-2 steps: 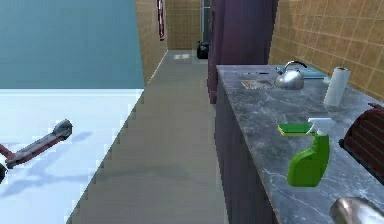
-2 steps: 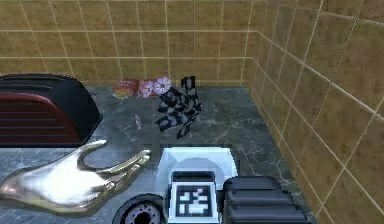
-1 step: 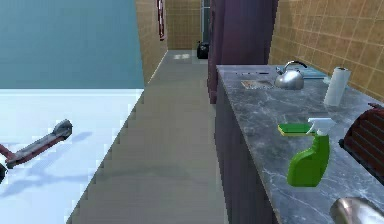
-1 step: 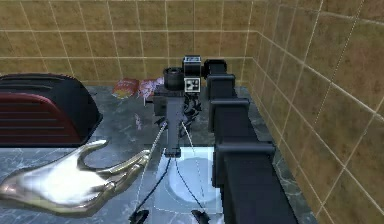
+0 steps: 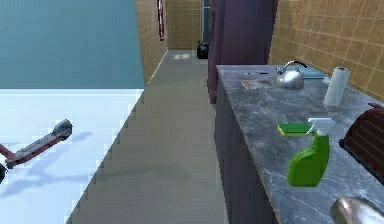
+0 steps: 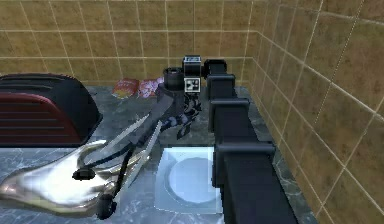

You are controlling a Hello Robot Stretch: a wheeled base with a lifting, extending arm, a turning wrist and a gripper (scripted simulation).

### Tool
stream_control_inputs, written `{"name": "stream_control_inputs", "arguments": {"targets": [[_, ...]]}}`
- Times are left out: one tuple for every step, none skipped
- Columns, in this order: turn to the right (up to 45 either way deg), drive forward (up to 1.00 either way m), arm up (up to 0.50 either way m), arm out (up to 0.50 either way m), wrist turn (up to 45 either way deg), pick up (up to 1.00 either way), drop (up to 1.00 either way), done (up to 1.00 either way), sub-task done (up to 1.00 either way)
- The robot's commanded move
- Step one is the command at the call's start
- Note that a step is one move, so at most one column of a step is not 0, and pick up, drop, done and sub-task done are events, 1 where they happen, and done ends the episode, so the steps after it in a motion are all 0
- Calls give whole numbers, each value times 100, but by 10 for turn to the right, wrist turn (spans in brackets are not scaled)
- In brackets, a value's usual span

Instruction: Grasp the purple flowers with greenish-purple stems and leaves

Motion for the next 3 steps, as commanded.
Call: {"name": "stream_control_inputs", "arguments": {"targets": [[0,0,0,0,450,0,0,0,0],[0,0,0,0,450,0,0,0,0],[0,0,0,0,450,0,0,0,0]]}}
